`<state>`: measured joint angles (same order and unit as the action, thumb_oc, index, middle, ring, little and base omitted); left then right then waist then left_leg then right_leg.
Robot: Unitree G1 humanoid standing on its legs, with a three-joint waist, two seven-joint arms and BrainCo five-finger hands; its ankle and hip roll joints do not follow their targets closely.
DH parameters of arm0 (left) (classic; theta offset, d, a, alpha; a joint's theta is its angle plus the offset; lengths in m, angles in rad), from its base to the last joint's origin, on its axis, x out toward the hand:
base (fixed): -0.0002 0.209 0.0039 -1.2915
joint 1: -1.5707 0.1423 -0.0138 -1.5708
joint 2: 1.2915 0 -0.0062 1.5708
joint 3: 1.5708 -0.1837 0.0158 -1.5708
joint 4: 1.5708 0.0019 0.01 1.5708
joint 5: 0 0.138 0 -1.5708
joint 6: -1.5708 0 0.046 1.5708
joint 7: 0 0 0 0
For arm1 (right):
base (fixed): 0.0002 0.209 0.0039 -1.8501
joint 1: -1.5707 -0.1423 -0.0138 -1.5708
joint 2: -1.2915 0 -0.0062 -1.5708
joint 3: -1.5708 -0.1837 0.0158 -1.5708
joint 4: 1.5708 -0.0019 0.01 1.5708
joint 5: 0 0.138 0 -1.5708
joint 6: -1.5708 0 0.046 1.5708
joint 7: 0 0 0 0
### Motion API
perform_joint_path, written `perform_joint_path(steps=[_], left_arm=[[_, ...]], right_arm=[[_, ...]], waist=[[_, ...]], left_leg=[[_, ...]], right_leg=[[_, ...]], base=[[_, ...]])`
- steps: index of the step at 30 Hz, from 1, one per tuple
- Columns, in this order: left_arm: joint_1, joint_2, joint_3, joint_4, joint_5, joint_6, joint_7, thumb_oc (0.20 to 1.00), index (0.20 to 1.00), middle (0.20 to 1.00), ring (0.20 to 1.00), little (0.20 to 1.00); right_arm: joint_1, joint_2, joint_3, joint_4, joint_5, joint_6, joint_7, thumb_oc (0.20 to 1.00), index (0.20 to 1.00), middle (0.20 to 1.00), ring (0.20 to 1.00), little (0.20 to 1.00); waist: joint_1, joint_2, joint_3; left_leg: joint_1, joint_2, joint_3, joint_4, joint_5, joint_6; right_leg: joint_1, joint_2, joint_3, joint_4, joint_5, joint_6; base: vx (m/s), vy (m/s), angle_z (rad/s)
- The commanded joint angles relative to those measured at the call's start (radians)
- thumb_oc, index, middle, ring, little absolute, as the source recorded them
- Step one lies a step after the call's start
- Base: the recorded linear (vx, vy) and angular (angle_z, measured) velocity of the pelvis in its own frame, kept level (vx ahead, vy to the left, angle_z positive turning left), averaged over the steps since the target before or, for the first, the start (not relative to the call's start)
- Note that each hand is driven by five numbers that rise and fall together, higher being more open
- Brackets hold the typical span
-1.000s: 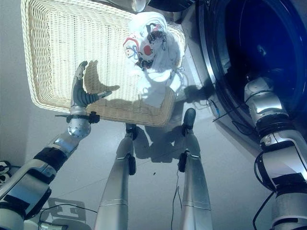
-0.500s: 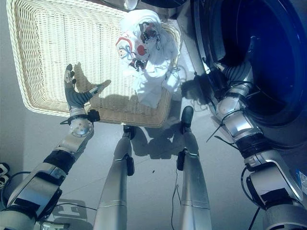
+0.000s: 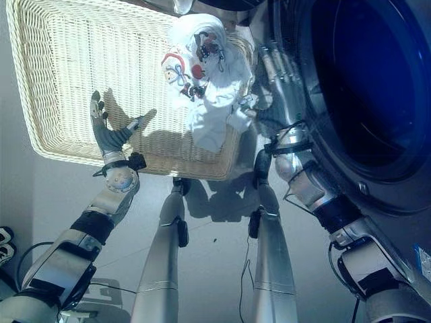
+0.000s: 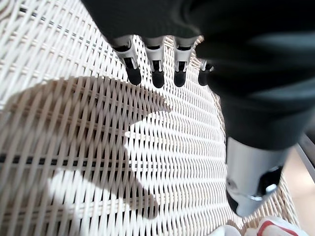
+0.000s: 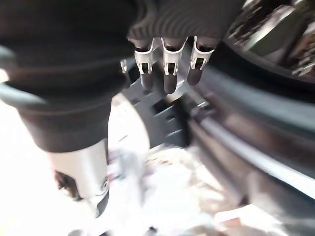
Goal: Put the clothes into the washing machine.
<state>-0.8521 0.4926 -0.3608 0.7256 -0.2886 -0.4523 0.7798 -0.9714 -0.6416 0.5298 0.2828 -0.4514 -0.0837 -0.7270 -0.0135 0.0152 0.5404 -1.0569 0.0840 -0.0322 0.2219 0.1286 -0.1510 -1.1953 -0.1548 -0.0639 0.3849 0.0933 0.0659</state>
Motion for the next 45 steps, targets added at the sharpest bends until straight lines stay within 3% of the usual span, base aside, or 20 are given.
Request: perform_joint_path(steps=[1,8,13,21,28,38,43,44,45], left_arm=[[-0.042,-0.021,0.064,0.012,0.027,-0.022,-0.003,1.000,1.000,1.000,1.000,1.000],[-0.071,-0.028,0.054,0.035,0.015,-0.013,-0.027,1.000,1.000,1.000,1.000,1.000],[-0.102,-0.028,0.034,0.052,0.010,-0.006,-0.045,1.000,1.000,1.000,1.000,1.000],[-0.148,-0.022,-0.003,0.067,-0.010,0.007,-0.064,1.000,1.000,1.000,1.000,1.000],[-0.179,-0.022,-0.037,0.082,-0.025,0.011,-0.059,1.000,1.000,1.000,1.000,1.000],[-0.202,-0.020,-0.065,0.091,-0.045,0.011,-0.058,1.000,1.000,1.000,1.000,1.000],[-0.203,-0.027,-0.068,0.097,-0.048,0.000,-0.056,1.000,1.000,1.000,1.000,1.000],[-0.202,-0.029,-0.069,0.098,-0.048,-0.003,-0.055,1.000,1.000,1.000,1.000,1.000],[-0.199,-0.033,-0.068,0.099,-0.046,-0.008,-0.053,1.000,1.000,1.000,1.000,1.000]], right_arm=[[-0.072,0.011,0.090,-0.038,-0.062,-0.036,0.003,1.000,1.000,1.000,1.000,1.000],[-0.176,0.053,0.173,0.016,-0.064,0.026,0.022,1.000,1.000,1.000,1.000,1.000],[-0.267,0.075,0.258,0.095,-0.037,0.123,0.091,1.000,1.000,1.000,1.000,1.000],[-0.368,0.094,0.382,0.283,0.035,0.315,0.275,1.000,1.000,1.000,1.000,1.000],[-0.413,0.110,0.453,0.425,0.002,0.401,0.399,1.000,1.000,1.000,1.000,1.000],[-0.454,0.090,0.511,0.569,-0.228,0.468,0.526,1.000,1.000,1.000,1.000,1.000],[-0.460,0.083,0.515,0.643,-0.317,0.451,0.535,1.000,1.000,1.000,1.000,1.000],[-0.457,0.083,0.514,0.654,-0.325,0.440,0.527,0.702,0.702,0.702,0.702,0.702],[-0.455,0.085,0.511,0.670,-0.338,0.432,0.528,0.200,0.200,0.200,0.200,0.200]], waist=[[0.017,0.024,-0.020],[0.037,0.032,-0.020],[0.057,0.034,-0.020],[0.082,0.036,-0.020],[0.095,0.041,-0.020],[0.098,0.045,-0.020],[0.099,0.047,-0.020],[0.098,0.048,-0.020],[0.098,0.049,-0.020]], left_leg=[[-0.015,-0.116,0.039,0.065,-0.032,0.087],[-0.013,-0.124,0.031,0.070,-0.030,0.085],[-0.017,-0.129,0.023,0.075,-0.025,0.084],[-0.027,-0.135,0.011,0.077,-0.018,0.081],[-0.024,-0.136,0.005,0.067,-0.010,0.081],[-0.028,-0.138,0.001,0.065,-0.004,0.084],[-0.033,-0.139,-0.002,0.063,-0.001,0.086],[-0.033,-0.140,-0.002,0.062,-0.001,0.087],[-0.033,-0.141,-0.002,0.062,0.000,0.087]], right_leg=[[0.055,0.080,-0.091,-0.017,0.007,0.061],[0.058,0.075,-0.098,-0.016,0.007,0.059],[0.057,0.068,-0.109,-0.010,0.012,0.058],[0.050,0.056,-0.129,-0.007,0.023,0.059],[0.051,0.047,-0.142,-0.010,0.033,0.060],[0.047,0.046,-0.144,-0.013,0.045,0.064],[0.043,0.046,-0.143,-0.018,0.052,0.065],[0.042,0.048,-0.142,-0.018,0.053,0.065],[0.041,0.049,-0.140,-0.020,0.055,0.064]], base=[[0.01,-0.031,0.00],[0.00,-0.002,0.01],[0.01,-0.023,0.04],[0.00,-0.016,0.03],[0.00,-0.007,0.02],[0.00,-0.001,0.01],[0.00,-0.001,0.01],[0.00,0.000,0.00],[0.01,0.014,0.03]])
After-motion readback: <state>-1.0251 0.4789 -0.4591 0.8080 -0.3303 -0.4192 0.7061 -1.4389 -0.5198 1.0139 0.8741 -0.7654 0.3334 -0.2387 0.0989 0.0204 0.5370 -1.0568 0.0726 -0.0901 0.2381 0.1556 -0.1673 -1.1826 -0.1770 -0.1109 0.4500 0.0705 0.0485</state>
